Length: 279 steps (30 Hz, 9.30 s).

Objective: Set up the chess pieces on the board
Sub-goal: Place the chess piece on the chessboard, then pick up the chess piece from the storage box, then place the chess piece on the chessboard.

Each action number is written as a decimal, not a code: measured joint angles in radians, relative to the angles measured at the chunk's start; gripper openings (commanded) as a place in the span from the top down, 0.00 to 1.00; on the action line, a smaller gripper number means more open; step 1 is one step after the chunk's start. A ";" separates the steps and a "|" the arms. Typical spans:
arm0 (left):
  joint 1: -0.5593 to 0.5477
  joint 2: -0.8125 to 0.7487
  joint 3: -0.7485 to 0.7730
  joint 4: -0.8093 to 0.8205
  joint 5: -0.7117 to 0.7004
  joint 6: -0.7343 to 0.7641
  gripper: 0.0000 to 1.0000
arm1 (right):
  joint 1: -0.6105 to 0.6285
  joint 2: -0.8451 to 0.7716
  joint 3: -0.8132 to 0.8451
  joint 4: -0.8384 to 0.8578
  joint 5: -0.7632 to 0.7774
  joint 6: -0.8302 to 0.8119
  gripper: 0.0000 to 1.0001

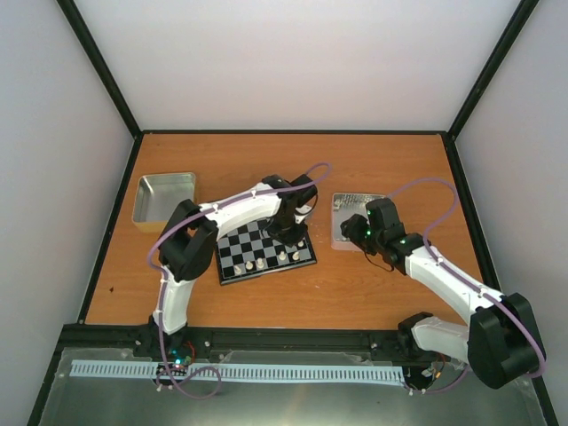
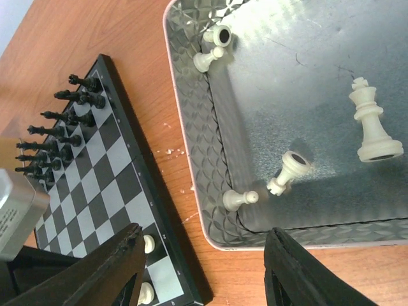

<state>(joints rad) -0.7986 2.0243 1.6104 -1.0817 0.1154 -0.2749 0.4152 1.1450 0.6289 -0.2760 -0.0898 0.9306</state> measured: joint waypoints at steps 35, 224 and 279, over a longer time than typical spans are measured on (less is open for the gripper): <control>-0.010 0.053 0.013 -0.026 0.006 0.053 0.87 | -0.002 0.005 -0.037 0.041 -0.023 0.002 0.48; 0.059 -0.704 -0.836 1.247 0.257 -0.360 0.49 | 0.081 0.097 0.154 0.159 -0.184 0.070 0.87; 0.022 -0.361 -0.594 1.346 0.415 -0.333 0.78 | -0.001 -0.041 0.069 0.168 -0.247 0.294 0.86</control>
<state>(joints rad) -0.7765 1.6634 1.0161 0.2642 0.5304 -0.6075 0.4145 1.1038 0.6983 -0.1078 -0.3370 1.2247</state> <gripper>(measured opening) 0.228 0.145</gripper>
